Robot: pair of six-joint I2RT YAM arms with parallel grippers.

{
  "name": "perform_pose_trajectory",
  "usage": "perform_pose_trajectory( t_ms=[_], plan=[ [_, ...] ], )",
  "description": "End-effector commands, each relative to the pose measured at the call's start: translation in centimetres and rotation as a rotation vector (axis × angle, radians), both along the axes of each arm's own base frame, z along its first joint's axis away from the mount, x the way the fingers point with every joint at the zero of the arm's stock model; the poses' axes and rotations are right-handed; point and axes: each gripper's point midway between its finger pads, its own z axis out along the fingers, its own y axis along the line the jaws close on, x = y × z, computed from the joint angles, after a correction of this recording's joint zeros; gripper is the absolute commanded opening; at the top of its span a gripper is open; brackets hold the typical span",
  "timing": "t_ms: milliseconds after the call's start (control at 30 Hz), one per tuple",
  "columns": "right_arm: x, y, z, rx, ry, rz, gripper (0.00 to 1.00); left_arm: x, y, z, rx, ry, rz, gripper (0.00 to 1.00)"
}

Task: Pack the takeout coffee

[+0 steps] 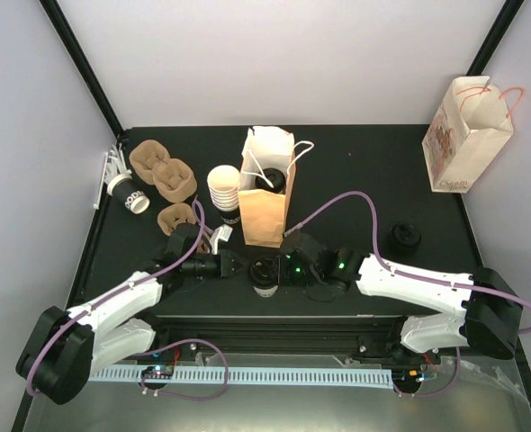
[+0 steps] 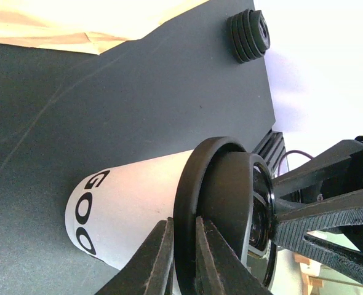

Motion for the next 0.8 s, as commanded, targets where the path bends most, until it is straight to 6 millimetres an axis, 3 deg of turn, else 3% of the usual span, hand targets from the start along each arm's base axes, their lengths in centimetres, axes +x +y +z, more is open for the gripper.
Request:
perform_pose_trajectory(
  t_ms=[0,200,433,767],
  plan=[
    [-4.9,-5.0,-9.8,-0.309,0.213,0.063,0.30,-3.9,1.4,-6.5,0.177,0.200,-0.021,0.13],
    [-3.8,-4.7,-8.1,-0.329,0.160,0.071,0.30,-3.4,1.2,-5.4,0.181,0.178,-0.022,0.13],
    [-2.3,-3.5,-4.6,-0.290,0.065,0.082,0.30,-2.3,0.9,-3.0,0.180,0.126,-0.019,0.13],
    [-0.1,-2.5,-0.6,-0.312,-0.083,0.138,0.34,-1.7,0.4,-1.6,0.165,0.105,-0.029,0.13]
  ],
)
